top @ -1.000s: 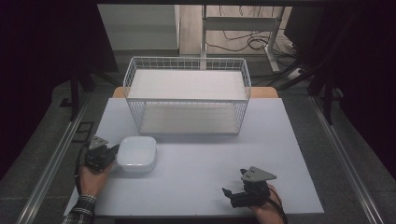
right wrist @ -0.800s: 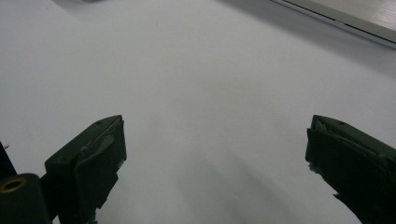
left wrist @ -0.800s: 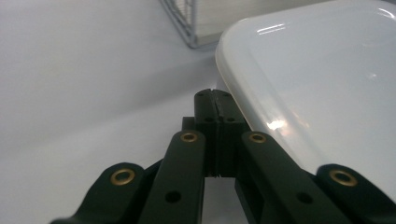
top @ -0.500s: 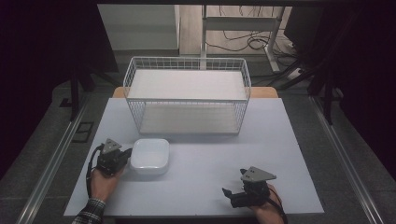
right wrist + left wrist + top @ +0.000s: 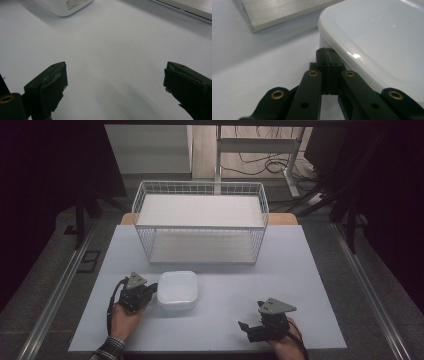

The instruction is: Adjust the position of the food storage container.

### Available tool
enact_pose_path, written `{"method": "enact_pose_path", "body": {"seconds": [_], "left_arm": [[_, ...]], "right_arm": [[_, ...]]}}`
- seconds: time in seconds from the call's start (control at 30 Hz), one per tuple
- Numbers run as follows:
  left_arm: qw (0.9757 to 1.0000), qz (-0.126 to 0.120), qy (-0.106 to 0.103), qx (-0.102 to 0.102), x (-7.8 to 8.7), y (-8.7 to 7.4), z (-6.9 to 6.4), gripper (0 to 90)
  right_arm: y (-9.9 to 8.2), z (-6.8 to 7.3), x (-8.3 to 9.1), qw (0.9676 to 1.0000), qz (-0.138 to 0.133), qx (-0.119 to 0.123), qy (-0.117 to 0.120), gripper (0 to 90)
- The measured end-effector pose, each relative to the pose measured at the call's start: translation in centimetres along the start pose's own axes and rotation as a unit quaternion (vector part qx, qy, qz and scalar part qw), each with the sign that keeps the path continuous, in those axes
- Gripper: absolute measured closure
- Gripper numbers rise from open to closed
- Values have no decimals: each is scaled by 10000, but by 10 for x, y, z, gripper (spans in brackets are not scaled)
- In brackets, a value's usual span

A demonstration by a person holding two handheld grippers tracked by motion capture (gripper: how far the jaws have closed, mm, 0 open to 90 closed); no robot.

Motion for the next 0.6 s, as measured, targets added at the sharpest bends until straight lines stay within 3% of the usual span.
{"method": "enact_pose_path", "body": {"seconds": [0.37, 0.6], "left_arm": [[9997, -30, -245, -26, -5, 8, -27, 900], [9991, -49, -379, -166, -11, 13, -46, 899]], "right_arm": [[-1, 0, -2, 10000, 54, 13, 12, 51], [-1, 0, -2, 10000, 81, 31, 19, 51]]}}
Point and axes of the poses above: each handheld gripper's, and its own axes: x roughly backward along the jaws, y roughly out of its top, z roughly to its left, the point moved 2 cm from there along -x, roughly forward along the jaws, and after that the axes turned 14 degrees about y, right-handed, at the moved point
